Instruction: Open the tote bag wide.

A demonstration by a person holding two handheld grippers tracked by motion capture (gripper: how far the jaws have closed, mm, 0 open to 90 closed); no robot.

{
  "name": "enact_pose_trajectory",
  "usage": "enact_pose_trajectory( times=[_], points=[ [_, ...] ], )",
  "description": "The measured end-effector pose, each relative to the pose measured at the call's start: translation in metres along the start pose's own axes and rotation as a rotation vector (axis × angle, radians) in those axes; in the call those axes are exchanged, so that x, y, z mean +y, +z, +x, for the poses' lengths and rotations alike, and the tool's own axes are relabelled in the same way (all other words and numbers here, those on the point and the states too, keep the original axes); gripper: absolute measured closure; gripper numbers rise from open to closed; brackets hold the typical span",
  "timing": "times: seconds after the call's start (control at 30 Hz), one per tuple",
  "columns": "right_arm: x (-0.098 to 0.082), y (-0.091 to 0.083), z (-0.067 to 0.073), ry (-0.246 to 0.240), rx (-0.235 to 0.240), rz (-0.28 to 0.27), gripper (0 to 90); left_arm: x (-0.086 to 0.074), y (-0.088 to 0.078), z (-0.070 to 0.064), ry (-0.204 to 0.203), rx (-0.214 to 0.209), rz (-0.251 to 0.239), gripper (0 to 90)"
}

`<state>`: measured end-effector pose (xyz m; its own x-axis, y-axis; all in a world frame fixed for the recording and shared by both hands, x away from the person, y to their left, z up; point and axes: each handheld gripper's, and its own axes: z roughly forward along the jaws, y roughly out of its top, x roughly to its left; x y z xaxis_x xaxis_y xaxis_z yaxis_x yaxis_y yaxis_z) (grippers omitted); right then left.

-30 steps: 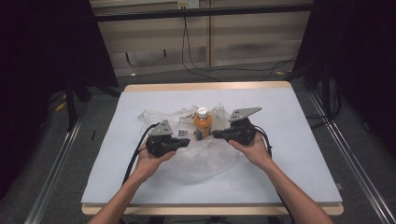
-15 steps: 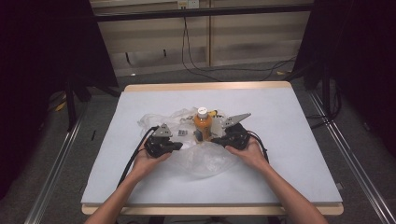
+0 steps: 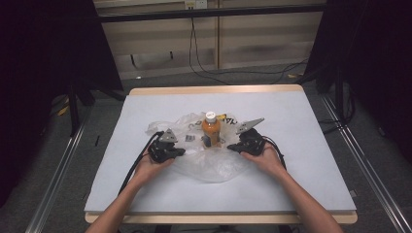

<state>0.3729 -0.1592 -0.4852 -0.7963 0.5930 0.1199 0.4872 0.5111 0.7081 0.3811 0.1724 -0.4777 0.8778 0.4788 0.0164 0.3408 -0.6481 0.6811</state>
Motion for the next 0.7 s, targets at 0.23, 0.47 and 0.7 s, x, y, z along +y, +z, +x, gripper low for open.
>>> enact_pose_trajectory(
  times=[0.23, 0.47, 0.7],
  points=[
    [-0.005, -0.009, -0.006, -0.003, -0.032, 0.019, 90.0, -0.008, -0.008, 0.01, -0.003, 0.035, 0.017, 90.0],
    [-0.004, -0.012, -0.007, -0.038, -0.048, 0.043, 90.0, -0.006, -0.012, 0.011, 0.057, 0.065, 0.067, 90.0],
    [-0.003, -0.018, -0.009, -0.086, -0.11, 0.099, 90.0, -0.009, -0.019, 0.019, 0.102, 0.141, 0.131, 90.0]
  ],
)
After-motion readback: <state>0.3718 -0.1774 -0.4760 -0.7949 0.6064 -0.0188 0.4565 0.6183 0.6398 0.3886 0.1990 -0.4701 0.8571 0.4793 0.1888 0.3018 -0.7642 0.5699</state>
